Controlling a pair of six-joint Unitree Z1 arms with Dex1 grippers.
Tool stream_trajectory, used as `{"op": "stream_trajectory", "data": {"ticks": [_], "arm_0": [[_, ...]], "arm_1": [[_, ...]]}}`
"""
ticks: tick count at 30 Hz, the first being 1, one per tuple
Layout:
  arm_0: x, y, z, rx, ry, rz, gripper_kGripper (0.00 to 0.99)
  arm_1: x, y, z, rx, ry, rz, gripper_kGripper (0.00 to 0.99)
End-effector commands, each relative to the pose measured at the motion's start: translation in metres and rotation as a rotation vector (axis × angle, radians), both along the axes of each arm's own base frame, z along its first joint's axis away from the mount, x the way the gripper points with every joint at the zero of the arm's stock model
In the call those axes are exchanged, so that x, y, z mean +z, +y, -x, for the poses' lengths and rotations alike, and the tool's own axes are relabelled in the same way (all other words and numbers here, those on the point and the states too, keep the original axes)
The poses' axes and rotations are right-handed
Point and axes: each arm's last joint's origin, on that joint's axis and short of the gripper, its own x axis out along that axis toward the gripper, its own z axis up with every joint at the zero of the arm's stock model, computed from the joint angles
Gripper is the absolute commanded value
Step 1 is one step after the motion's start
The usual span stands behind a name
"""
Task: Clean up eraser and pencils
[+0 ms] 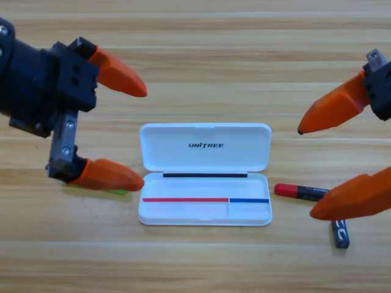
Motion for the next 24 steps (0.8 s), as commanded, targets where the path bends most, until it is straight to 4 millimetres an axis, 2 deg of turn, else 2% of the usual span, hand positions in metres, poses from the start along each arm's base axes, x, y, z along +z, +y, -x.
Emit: {"op": "stream_trajectory", "data": {"ticks": [1, 10, 14, 19, 24], "arm_0": [[-0.007, -0.011, 0.000, -0.018, 0.020, -0.044, 0.990], [-0.009, -0.011, 0.000, -0.017, 0.025, -0.065, 0.990], [-0.008, -0.008, -0.001, 0.006, -0.010, -0.103, 0.990], [0.000, -0.005, -0.004, 0.038, -0.058, -0.173, 0.990], [0.013, 0.007, -0.013, 0.138, -0.163, -0.242, 0.990]], "arm_1": [[-0.011, 0.009, 0.004, 0.034, 0.048, 0.042, 0.966], [-0.006, -0.001, 0.010, -0.006, 0.075, 0.041, 0.966], [-0.010, -0.011, -0.001, -0.187, 0.123, 0.114, 0.966], [-0.031, -0.009, -0.026, -0.467, 0.227, 0.234, 0.963], [-0.070, 0.009, -0.059, -0.740, 0.343, 0.384, 0.963]]}}
